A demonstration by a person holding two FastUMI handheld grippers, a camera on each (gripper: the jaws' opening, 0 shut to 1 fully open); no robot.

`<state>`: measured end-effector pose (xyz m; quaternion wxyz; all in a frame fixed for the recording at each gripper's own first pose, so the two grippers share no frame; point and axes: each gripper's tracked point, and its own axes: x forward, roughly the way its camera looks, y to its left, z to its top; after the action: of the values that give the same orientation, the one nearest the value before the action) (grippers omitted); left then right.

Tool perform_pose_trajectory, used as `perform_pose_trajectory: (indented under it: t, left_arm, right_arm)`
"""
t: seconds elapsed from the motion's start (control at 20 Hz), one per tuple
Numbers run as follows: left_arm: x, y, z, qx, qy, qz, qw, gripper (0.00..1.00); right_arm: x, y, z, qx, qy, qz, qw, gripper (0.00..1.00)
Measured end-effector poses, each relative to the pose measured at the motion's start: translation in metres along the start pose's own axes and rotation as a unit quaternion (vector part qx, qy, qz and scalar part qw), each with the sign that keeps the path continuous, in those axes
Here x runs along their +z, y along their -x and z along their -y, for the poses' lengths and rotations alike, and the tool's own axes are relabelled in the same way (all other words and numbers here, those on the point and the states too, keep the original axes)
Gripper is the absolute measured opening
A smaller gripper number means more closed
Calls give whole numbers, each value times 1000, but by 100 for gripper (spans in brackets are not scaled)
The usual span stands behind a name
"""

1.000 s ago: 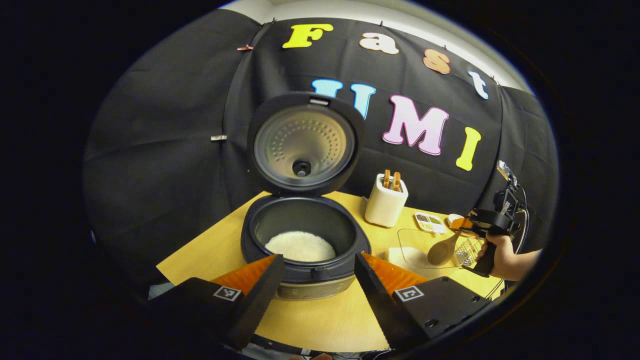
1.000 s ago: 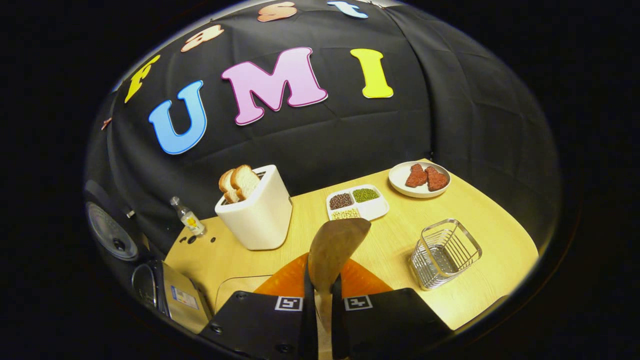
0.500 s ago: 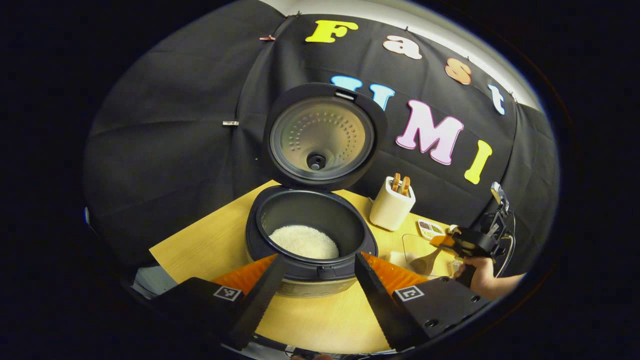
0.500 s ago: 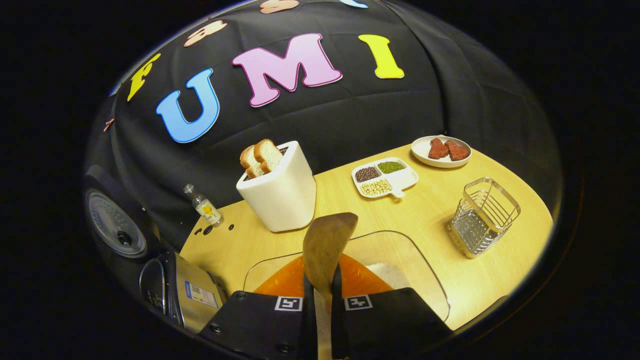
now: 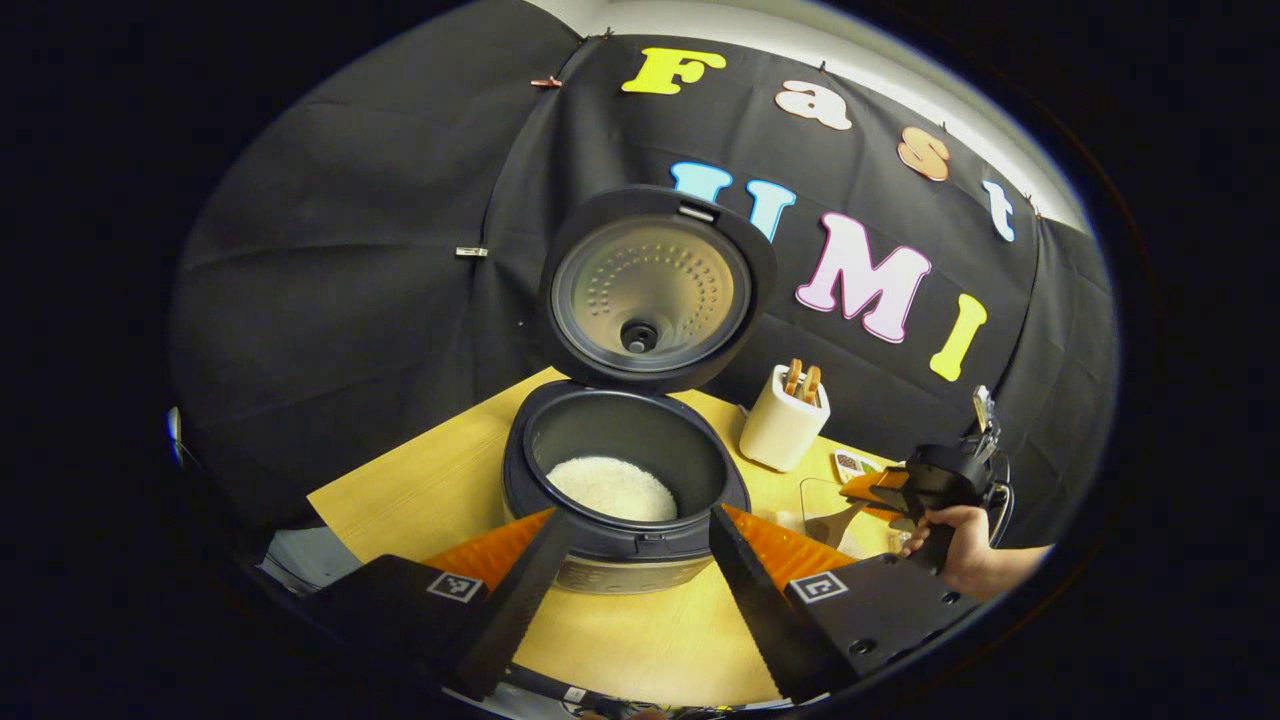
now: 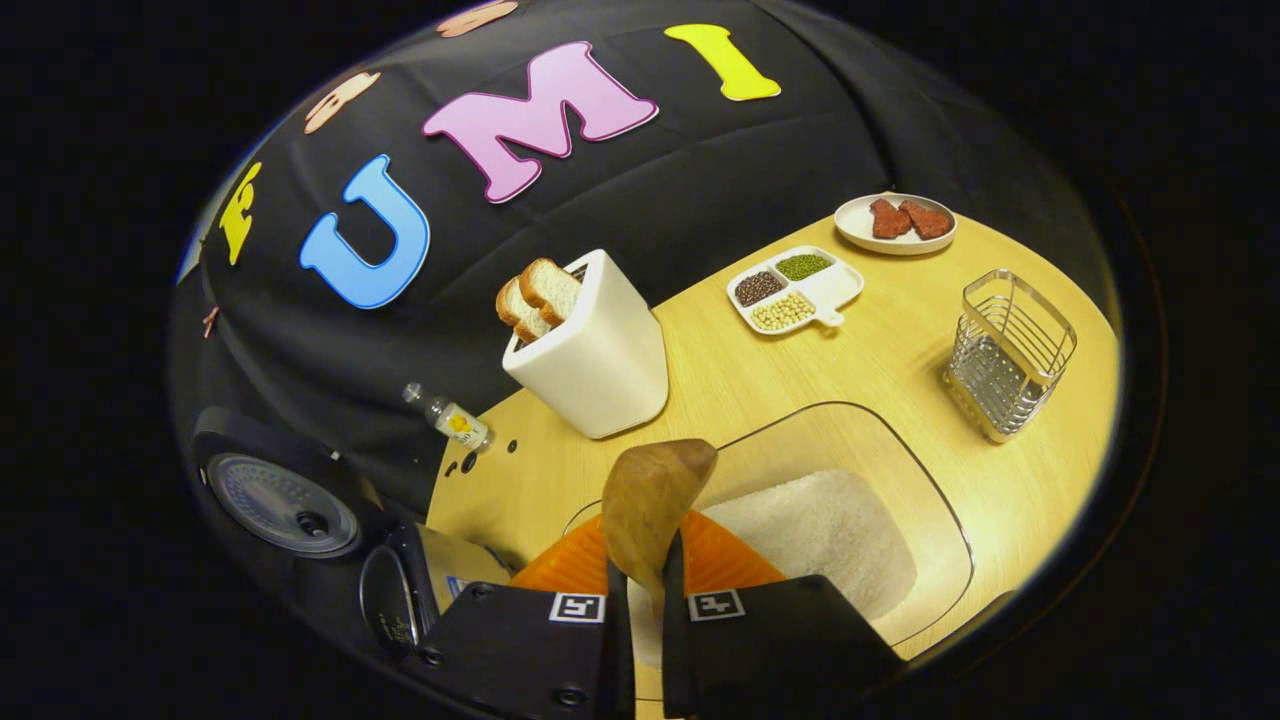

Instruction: Close the left gripper, press the button to open the rice cooker; take a wooden spoon from the chopstick holder with the right hand, scoop a spoonful of rice and pour it into the rice cooker, then put the wooden spoon back into the chopstick holder.

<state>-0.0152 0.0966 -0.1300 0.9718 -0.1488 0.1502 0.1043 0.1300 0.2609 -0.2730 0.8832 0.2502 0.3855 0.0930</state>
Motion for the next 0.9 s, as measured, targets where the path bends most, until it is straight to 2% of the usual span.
perform_pose_trajectory:
  t: [0.2, 0.25, 0.3, 0.65, 0.9]
  left_arm:
    - [-4, 4, 9, -4, -8, 1, 1000, 95]
    - [-3, 5, 11, -5, -12, 2, 1000, 92]
    - [-2, 7, 12, -5, -15, 3, 1000, 95]
    - [7, 16, 8, 5, -27, 17, 999, 95]
    - [13, 19, 7, 10, -30, 25, 999, 95]
  right_arm:
    - [5, 10, -4, 16, -24, -7, 1000, 15]
    - [7, 13, 0, 18, -31, -7, 999, 15]
    - [10, 15, 3, 19, -43, -7, 999, 15]
    - [39, 41, 49, -4, -110, 17, 994, 15]
    - [60, 59, 77, -15, -167, 34, 985, 15]
